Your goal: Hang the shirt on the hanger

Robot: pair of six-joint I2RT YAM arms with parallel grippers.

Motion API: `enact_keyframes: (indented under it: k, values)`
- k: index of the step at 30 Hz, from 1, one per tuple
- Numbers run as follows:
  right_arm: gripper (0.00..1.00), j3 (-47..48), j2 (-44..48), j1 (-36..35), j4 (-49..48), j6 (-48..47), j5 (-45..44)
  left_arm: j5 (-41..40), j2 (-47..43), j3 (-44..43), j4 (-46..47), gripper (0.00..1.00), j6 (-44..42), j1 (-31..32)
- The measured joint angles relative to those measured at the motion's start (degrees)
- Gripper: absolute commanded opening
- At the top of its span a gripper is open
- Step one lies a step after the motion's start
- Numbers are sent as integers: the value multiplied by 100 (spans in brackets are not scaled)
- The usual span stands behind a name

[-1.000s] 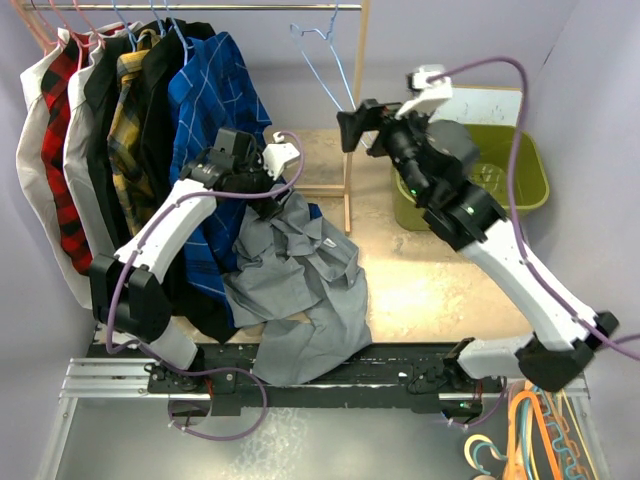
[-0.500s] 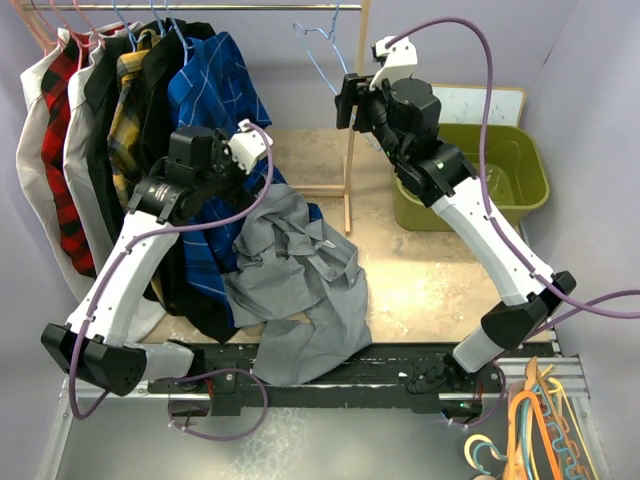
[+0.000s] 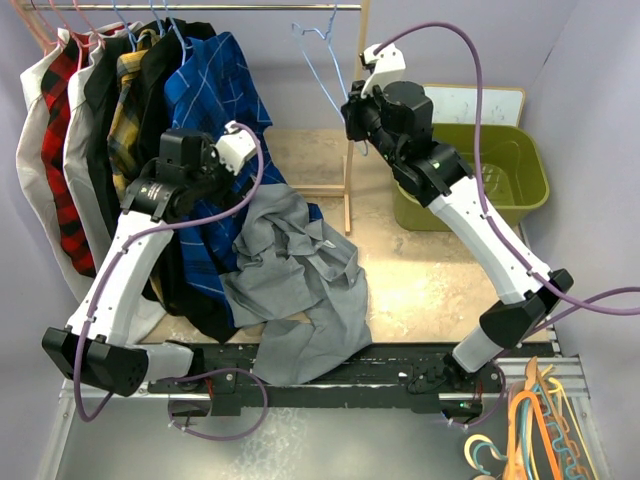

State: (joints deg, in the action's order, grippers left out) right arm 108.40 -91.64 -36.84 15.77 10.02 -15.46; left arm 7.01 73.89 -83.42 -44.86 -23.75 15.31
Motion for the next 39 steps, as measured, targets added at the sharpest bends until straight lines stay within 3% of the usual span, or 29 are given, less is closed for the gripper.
enact_keyframes:
  k: [1, 13, 26, 32, 39]
  values:
    - [0, 0, -4, 0, 15, 9, 11, 15, -7, 9, -9, 99, 2, -26]
    - [0, 103, -83, 0, 4, -28, 343, 688, -63, -42, -417, 99, 31, -142]
    - [0, -175, 557, 0, -616, -251, 452, 765, -44, -48, -442, 99, 905, -11]
    - [0, -1427, 1176, 0, -966, -157, 516, -313, 184, -79, -544, 99, 1058, 1189]
    - [0, -3032, 2691, -2, -892, -9, 776, -1143, 398, -79, -313, 99, 1274, 1690]
